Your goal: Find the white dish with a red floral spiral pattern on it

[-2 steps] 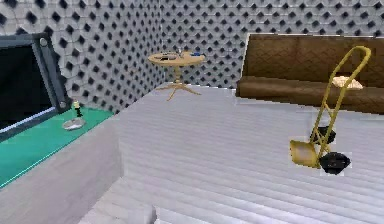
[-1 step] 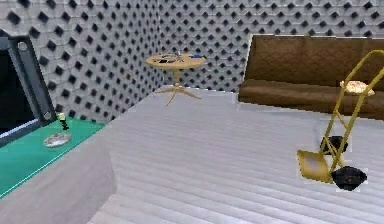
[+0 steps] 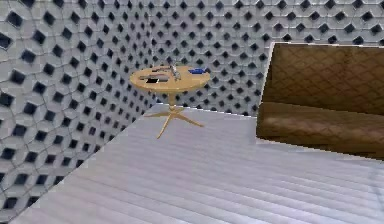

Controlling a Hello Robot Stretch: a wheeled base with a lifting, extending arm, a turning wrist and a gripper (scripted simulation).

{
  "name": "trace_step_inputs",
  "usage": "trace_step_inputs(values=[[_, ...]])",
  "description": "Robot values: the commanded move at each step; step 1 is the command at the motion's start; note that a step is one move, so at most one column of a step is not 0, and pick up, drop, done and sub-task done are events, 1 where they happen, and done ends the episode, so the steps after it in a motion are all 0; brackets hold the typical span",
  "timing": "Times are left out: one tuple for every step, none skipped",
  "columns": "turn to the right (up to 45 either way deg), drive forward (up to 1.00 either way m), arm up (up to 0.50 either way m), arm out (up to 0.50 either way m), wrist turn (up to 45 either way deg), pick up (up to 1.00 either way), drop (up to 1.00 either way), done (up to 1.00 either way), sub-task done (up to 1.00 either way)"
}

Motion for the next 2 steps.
trace_step_inputs(values=[[0.0, 1.00, 0.00, 0.00, 0.0, 0.00, 0.00, 0.00, 0.00], [6.0, 0.00, 0.00, 0.00, 0.0, 0.00, 0.00, 0.00, 0.00]])
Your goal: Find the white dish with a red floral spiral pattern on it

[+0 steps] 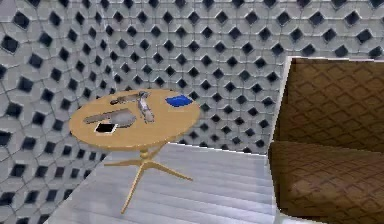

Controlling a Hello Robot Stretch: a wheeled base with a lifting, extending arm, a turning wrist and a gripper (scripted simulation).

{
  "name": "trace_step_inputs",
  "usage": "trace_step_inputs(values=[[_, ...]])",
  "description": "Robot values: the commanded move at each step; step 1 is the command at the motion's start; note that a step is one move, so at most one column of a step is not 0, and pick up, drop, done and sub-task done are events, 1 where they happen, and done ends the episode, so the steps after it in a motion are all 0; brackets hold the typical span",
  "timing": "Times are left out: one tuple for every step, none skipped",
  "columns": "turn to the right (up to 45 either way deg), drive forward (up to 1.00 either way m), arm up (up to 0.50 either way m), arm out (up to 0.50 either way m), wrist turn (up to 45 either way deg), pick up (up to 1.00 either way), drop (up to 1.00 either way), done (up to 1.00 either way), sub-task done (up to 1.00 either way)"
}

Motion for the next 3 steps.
trace_step_inputs(values=[[0.0, 0.55, 0.00, 0.00, 0.0, 0.00, 0.00, 0.00, 0.00], [-30.0, 0.00, 0.00, 0.00, 0.0, 0.00, 0.00, 0.00, 0.00], [0.0, 0.00, 0.00, 0.00, 0.0, 0.00, 0.00, 1.00, 0.00]])
